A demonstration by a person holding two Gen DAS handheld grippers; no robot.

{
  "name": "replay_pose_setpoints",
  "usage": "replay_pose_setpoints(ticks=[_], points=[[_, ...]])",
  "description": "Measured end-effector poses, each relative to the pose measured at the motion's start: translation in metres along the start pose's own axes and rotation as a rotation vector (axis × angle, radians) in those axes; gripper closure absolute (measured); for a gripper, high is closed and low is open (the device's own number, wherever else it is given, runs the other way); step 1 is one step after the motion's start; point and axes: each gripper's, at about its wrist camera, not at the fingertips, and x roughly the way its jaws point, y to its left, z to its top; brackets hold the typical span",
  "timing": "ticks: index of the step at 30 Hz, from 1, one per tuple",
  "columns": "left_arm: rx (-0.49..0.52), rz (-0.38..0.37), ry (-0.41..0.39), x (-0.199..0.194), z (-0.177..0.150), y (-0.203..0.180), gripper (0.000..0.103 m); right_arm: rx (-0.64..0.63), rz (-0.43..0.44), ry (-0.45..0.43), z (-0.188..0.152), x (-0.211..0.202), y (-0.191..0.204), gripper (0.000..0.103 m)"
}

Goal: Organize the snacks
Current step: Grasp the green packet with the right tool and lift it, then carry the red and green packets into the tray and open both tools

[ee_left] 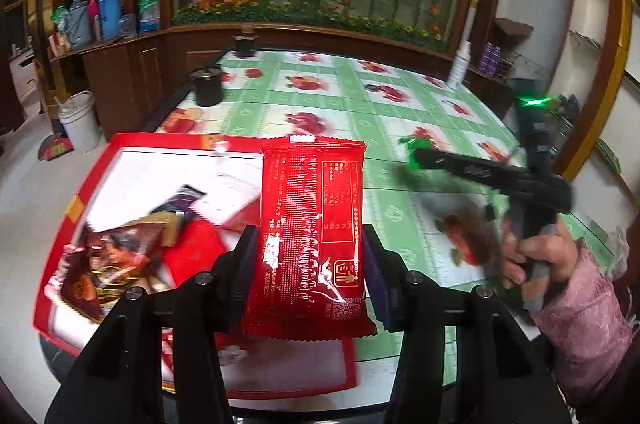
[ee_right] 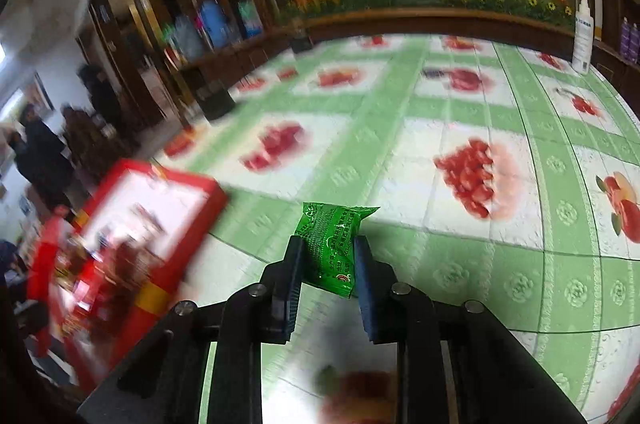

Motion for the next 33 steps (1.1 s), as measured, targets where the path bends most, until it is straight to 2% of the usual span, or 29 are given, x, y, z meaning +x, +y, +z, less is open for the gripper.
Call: replay_pose_setpoints(ticks=[4, 7, 13, 17, 22, 25, 30, 31, 33], points=[[-0.035, 0.08, -0.011, -0.002, 0.001, 0.022, 0.055, 0.021, 0.149, -0.052, 0.008, -0.004, 0.03, 0.078], [-0.047, 0.121, -0.014, -0.002, 0.001, 0.035, 0.055, -0.024, 0.223, -0.013, 0.007, 0.013, 0.069, 0.078], [-0.062, 0.219, -0.029, -0.004, -0.003, 0.056, 0.055, -0.174, 0.284, 0.041, -0.007, 0.038, 0.146, 0.078], [-0.064, 0.273, -0.038, -0.003, -0.004, 0.063, 0.055, -0.24, 0.297, 0.063, -0.021, 0.045, 0.174, 0.078], [-0.063, 0.334, -0.041, 0.002, -0.005, 0.07, 0.055, -0.288, 0.277, 0.084, -0.033, 0.05, 0.183, 0.075], [-0.065, 0.365, -0.04, 0.003, -0.006, 0.074, 0.054, -0.282, 0.282, 0.066, -0.033, 0.045, 0.178, 0.074], [-0.07, 0.411, -0.067, -0.003, -0.005, 0.076, 0.054, -0.277, 0.269, 0.047, -0.03, 0.045, 0.171, 0.061], [-0.069, 0.415, -0.076, -0.004, -0.005, 0.075, 0.052, -0.276, 0.261, 0.038, -0.03, 0.044, 0.17, 0.061], [-0.066, 0.429, -0.084, -0.007, -0.003, 0.074, 0.036, -0.268, 0.253, 0.024, -0.029, 0.041, 0.167, 0.06]])
